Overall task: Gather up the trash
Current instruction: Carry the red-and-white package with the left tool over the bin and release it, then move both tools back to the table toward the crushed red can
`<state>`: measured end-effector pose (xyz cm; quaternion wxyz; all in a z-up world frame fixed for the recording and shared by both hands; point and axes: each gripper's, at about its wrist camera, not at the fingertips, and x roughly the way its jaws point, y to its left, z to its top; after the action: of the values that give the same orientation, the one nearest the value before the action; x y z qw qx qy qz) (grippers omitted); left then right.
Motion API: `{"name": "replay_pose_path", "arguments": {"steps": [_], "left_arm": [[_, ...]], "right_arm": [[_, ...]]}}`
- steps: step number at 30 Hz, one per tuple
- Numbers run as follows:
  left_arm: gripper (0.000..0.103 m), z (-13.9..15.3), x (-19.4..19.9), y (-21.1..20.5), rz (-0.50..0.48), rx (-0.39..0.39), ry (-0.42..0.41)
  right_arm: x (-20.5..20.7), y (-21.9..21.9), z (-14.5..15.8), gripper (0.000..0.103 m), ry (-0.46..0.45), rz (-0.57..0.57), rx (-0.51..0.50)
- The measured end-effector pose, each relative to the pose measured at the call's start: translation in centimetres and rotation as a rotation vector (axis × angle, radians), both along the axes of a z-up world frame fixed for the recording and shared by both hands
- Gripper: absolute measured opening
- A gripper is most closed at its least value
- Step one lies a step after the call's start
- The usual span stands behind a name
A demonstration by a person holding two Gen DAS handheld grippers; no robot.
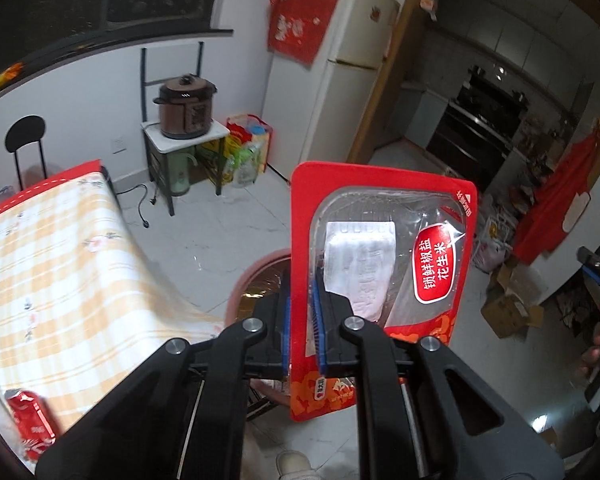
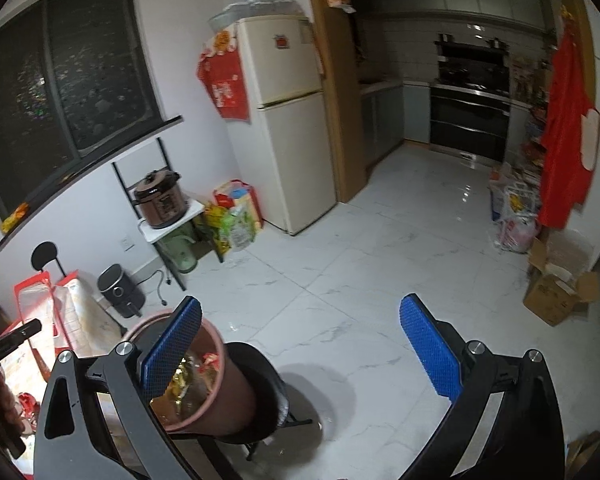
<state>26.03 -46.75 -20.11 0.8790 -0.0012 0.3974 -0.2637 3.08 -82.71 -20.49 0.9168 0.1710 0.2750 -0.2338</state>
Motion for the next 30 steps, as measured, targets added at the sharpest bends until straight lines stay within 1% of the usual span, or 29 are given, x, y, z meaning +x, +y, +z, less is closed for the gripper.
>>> {"name": "replay_pose_path", "arguments": {"steps": [8,10,11,12,13,15,16,18,21,24,30], "left_arm": [[0.014,-2.3,2.0,-4.1,-0.047,0.037,0.03],[0.021,-3.0,2.3,-5.0,-0.063,0.042,0.036],[0.045,-3.1,2.5,-5.3,-0.07,0.046,0.04],[0.074,-3.4,2.7,-5.6,-0.073,0.049,0.05],[0.082,-3.4,2.7,-5.6,-0.069,0.044,0.055],[0.086,-3.0,2.8,-5.3,-0.063,0.008,0.057],[0.087,-2.8,2.7,-5.2,-0.06,0.006,0.058],[0.093,-2.4,2.5,-4.9,-0.046,0.002,0.051],[0.097,-1.4,1.9,-3.7,-0.022,-0.01,0.031],[0.097,0.1,1.3,-2.0,0.017,-0.003,-0.003],[0.097,3.4,0.2,4.3,0.149,-0.006,-0.08]], "right_arm": [[-2.7,-2.4,-1.3,0.098,0.016,-0.062,0.016],[-3.1,-2.8,-1.6,0.098,0.02,-0.079,0.024],[-3.3,-2.9,-1.7,0.098,0.02,-0.084,0.027],[-3.5,-3.0,-1.8,0.098,0.021,-0.089,0.031],[-3.5,-3.0,-1.9,0.098,0.022,-0.09,0.033],[-3.6,-3.2,-2.1,0.098,0.021,-0.089,0.034],[-3.5,-3.1,-2.1,0.098,0.019,-0.086,0.035],[-3.2,-2.9,-2.1,0.098,0.013,-0.075,0.037],[-2.4,-2.3,-1.7,0.098,-0.003,-0.054,0.033],[-1.0,-1.6,-1.1,0.098,-0.023,-0.023,0.03],[2.3,1.1,0.4,0.098,-0.053,0.055,0.014]]}}
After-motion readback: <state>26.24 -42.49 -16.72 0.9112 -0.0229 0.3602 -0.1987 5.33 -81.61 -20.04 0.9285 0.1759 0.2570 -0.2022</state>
